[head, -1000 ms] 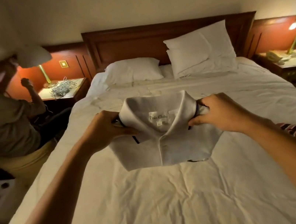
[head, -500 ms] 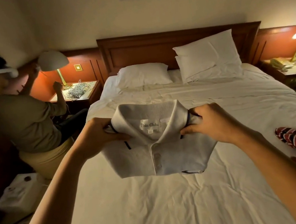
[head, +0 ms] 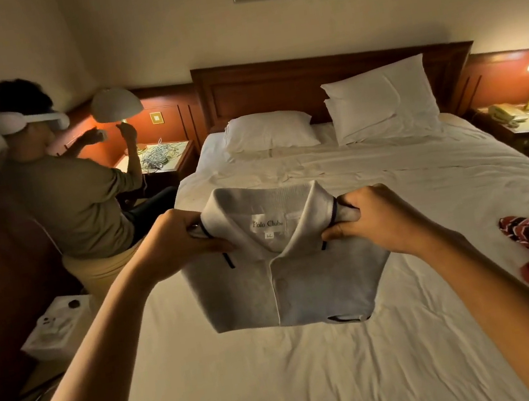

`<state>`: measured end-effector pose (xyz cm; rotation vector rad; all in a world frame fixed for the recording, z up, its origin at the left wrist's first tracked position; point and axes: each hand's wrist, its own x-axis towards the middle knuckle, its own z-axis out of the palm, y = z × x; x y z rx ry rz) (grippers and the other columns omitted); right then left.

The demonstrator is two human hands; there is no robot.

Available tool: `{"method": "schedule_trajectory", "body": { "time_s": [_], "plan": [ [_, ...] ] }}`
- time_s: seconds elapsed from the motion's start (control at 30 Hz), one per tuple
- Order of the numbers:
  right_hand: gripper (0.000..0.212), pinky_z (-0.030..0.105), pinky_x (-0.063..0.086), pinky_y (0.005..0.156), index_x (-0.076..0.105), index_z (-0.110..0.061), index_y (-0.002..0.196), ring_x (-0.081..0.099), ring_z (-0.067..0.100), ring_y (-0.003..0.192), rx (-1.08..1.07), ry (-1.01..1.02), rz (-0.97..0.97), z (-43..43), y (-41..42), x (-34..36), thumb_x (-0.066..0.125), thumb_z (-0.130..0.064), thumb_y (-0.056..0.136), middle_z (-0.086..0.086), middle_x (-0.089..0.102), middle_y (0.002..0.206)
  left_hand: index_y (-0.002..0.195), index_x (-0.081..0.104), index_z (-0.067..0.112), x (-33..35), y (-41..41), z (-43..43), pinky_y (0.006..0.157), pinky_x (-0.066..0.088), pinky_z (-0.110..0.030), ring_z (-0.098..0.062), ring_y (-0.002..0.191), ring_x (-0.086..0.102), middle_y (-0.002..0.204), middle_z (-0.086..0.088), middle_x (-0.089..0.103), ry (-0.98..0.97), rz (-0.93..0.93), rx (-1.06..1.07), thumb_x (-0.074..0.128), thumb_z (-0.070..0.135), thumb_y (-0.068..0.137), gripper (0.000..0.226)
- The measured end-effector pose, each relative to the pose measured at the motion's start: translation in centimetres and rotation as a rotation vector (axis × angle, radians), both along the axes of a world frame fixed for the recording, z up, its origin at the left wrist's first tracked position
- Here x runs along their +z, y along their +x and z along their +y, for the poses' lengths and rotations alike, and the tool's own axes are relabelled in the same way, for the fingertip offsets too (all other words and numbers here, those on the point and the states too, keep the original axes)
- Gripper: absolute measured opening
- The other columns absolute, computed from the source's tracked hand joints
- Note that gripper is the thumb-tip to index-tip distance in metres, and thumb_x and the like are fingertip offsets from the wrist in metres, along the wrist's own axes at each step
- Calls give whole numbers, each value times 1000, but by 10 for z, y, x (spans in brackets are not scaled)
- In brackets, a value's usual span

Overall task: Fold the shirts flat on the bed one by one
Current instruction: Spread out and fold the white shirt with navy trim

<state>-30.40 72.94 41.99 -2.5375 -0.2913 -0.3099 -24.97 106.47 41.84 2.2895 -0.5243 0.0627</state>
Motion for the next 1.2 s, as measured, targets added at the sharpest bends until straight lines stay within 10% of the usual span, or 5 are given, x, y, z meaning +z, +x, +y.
{"method": "schedule_trajectory", "body": {
  "time_s": [0.43,0.67,0.87,1.2],
  "plan": [
    [40,38,44,59,59,-21,63,58,18,62,-332,2,31,190,-91,-31,86,-50,64,-7,58,59,80,78,24,-26,-14,157,70,56,-45,-17,70,65,74,5,73,-32,-23,-200,89,47,59,32],
    [44,37,35,51,53,-18,61,50,16,53,-521,35,84,233,-197,-66,86,-45,68,-4,51,52,84,75,10,-61,-47,163,77,52,-56,-38,79,63,82,-16,71,-17,69,-432,83,68,49,68],
    [53,22,28,45,39,-25,54,39,4,47,-745,130,139,242,-320,-96,88,-43,67,-17,49,49,84,77,26,-89,-109,110,69,50,-37,-5,69,52,76,0,72,44,212,-671,91,43,57,34],
    [42,20,36,43,48,-29,60,56,7,53,-1192,101,193,278,-504,-108,83,-50,66,-15,53,52,92,79,36,-112,-235,17,72,53,-14,-1,87,71,88,17,76,86,296,-1152,93,29,61,35]
  ]
}}
